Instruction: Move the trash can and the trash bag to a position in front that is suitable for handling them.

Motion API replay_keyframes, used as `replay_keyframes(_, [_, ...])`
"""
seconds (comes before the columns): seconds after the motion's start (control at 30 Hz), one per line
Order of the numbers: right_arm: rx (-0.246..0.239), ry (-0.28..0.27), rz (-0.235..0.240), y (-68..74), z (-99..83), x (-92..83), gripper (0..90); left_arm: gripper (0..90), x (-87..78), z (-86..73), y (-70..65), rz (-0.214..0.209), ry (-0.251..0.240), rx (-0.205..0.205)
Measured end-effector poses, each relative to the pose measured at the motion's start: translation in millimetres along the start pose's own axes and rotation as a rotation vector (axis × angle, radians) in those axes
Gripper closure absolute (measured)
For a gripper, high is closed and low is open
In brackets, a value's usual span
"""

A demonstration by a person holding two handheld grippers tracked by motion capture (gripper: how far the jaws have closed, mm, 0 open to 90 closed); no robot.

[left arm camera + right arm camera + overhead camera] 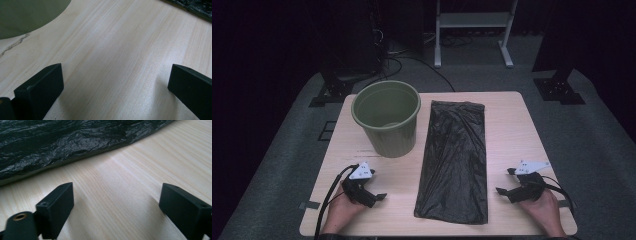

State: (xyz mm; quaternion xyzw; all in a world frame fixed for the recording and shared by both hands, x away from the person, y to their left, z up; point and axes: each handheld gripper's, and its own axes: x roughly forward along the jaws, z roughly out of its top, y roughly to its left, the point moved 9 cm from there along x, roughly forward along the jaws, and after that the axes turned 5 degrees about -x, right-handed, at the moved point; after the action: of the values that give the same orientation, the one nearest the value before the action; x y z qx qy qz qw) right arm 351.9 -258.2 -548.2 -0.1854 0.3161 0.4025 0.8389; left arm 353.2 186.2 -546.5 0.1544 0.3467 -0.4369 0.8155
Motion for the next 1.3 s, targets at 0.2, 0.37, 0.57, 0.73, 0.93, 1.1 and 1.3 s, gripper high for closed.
replay_keyframes(0.2, [0.002, 0.001, -0.004, -1.2, -1.7, -2.8, 12.1, 0.0, 3.6, 3.4, -1.2, 0.015, 0.001, -0.013])
replay_keyframes(0.37, [0.038, -0.017, -0.001, 4.6, 3.9, -10.7, 12.2, 0.0, 7.8, 7.2, -3.4, 0.039, -0.002, -0.039])
replay_keyframes(0.57, [0.052, -0.047, 0.020, 20.3, 12.8, -18.0, 12.3, 0.0, 9.2, 8.6, -4.7, 0.048, -0.003, -0.046])
replay_keyframes(0.73, [0.048, -0.063, 0.055, 37.7, 24.4, -16.7, 13.1, 0.0, 9.2, 8.6, -4.7, 0.048, -0.003, -0.046])
replay_keyframes(0.93, [0.086, -0.103, 0.120, 49.7, 33.2, -10.2, 13.2, 0.0, 9.2, 8.6, -4.7, 0.047, -0.003, -0.046])
replay_keyframes(1.1, [0.052, -0.084, 0.116, 57.3, 39.9, -1.5, 15.6, 0.0, 9.3, 8.6, -4.7, 0.047, -0.003, -0.046])
replay_keyframes(1.3, [0.018, -0.014, 0.124, 63.4, 36.4, 14.9, 21.9, 0.0, 9.3, 8.7, -4.7, 0.046, -0.003, -0.045])
